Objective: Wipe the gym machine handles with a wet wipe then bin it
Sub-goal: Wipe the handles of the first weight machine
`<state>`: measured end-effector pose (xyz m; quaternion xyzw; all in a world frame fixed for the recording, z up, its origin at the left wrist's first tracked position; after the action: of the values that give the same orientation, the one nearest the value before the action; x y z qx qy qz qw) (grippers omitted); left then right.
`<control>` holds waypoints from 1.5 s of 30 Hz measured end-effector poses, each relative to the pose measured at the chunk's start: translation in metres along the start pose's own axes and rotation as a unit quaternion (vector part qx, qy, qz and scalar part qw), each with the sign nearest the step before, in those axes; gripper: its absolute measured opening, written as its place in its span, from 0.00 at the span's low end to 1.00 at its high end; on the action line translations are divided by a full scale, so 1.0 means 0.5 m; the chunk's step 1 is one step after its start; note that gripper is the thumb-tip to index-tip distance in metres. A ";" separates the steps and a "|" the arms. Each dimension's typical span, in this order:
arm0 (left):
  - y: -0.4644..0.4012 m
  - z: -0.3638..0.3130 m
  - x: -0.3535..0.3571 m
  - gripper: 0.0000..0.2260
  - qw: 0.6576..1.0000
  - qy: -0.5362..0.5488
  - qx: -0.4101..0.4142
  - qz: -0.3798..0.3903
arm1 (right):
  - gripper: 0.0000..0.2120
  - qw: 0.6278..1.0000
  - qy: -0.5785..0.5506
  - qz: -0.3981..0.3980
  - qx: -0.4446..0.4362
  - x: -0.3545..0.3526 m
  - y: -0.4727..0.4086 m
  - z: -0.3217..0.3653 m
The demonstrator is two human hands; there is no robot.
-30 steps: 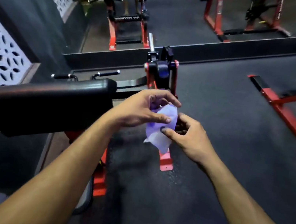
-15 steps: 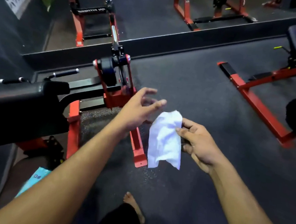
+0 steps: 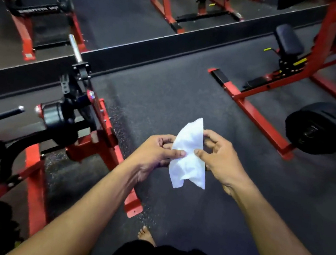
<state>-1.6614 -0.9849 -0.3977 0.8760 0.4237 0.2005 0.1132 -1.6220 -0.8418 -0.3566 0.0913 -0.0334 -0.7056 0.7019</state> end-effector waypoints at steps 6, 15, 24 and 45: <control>-0.135 -0.091 -0.040 0.07 0.997 -0.054 0.049 -0.002 | 0.18 0.989 0.115 -0.065 -0.060 -0.070 -0.128 0.045; -0.388 -0.209 -0.063 0.11 0.990 -0.108 0.085 0.039 | 0.23 0.981 0.139 -0.065 -0.119 -0.218 -0.396 0.070; -0.592 -0.393 -0.149 0.11 0.975 -0.169 0.143 0.004 | 0.21 0.993 0.040 -0.009 -0.111 -0.313 -0.703 0.109; -0.949 -0.666 -0.629 0.11 0.964 -0.075 0.165 -0.195 | 0.17 0.987 0.035 0.159 0.011 -0.141 -1.366 0.227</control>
<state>-2.3175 -0.9312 -0.3554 0.7956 0.6037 0.0355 0.0351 -2.3145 -0.7721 -0.3592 0.1174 -0.0306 -0.5810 0.8048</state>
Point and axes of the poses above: each hand's wrist, its own y-axis away from the middle knuckle, its own x-axis out of the palm, z = x × y, the point moved 10 cm from there along -y, towards the middle knuckle, and after that the axes turned 5 degrees about z, right-handed, at the moved point
